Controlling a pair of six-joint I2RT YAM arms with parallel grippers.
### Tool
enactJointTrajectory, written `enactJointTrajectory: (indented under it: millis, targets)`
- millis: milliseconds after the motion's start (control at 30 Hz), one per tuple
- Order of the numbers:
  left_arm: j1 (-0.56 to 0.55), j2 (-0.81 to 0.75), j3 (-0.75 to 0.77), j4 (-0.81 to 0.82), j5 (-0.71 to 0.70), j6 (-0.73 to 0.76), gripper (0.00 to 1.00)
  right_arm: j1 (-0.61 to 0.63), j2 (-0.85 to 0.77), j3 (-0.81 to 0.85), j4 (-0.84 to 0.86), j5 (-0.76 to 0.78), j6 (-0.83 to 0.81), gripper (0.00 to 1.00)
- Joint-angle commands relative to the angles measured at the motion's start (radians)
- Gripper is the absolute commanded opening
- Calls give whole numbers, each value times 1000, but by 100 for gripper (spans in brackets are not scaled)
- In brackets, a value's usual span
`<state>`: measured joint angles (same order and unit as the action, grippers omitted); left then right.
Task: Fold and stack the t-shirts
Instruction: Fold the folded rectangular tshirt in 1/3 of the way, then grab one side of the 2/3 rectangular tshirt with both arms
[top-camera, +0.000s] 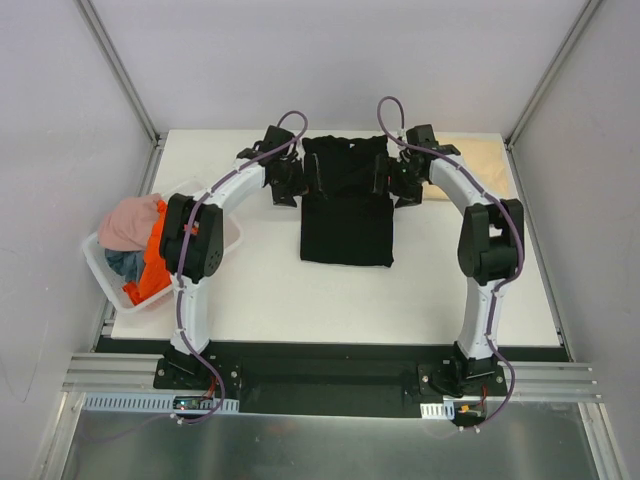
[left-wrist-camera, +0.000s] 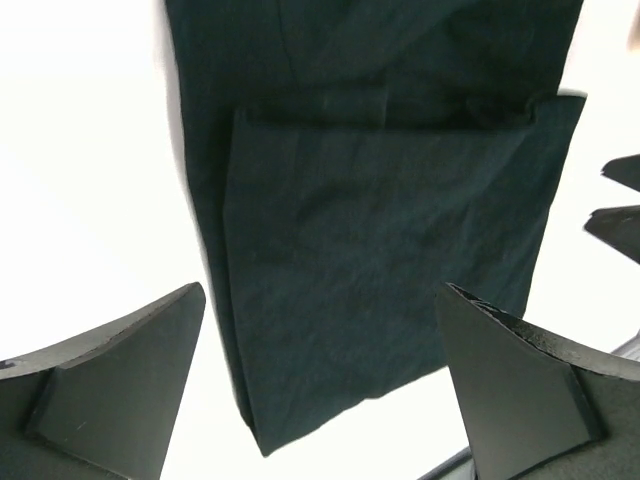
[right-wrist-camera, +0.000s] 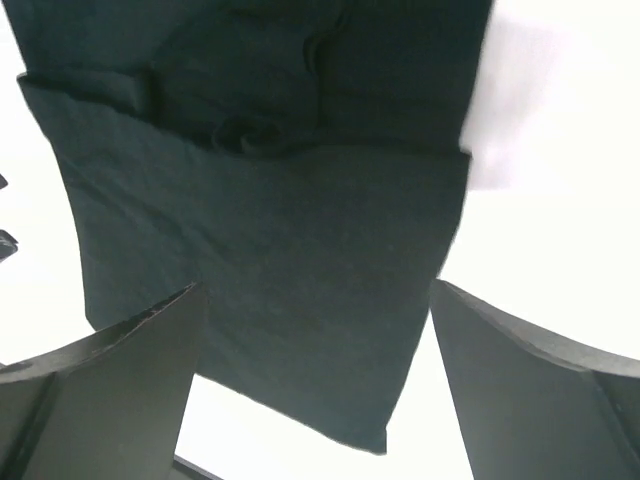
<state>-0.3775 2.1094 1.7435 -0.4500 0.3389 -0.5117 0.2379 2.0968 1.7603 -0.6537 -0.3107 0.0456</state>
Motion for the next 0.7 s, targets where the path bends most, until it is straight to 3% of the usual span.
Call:
enactJointTrajectory:
  millis: [0,300,533,667]
  targets:
    - [-3,-182,-120,-9,28,-1,99,-2,-226,-129,0,7,-24,96]
    - [-77,-371,-438,13,12,-68,99,0,-497,-649,218,-114,65,96]
    - [-77,-371,-553,27,-3,-120,99,-6,-515,-783,243,-90,111,96]
    - [-77,-335,-564,43,0,-129,91,-8,-500,-794,249,-87,126,96]
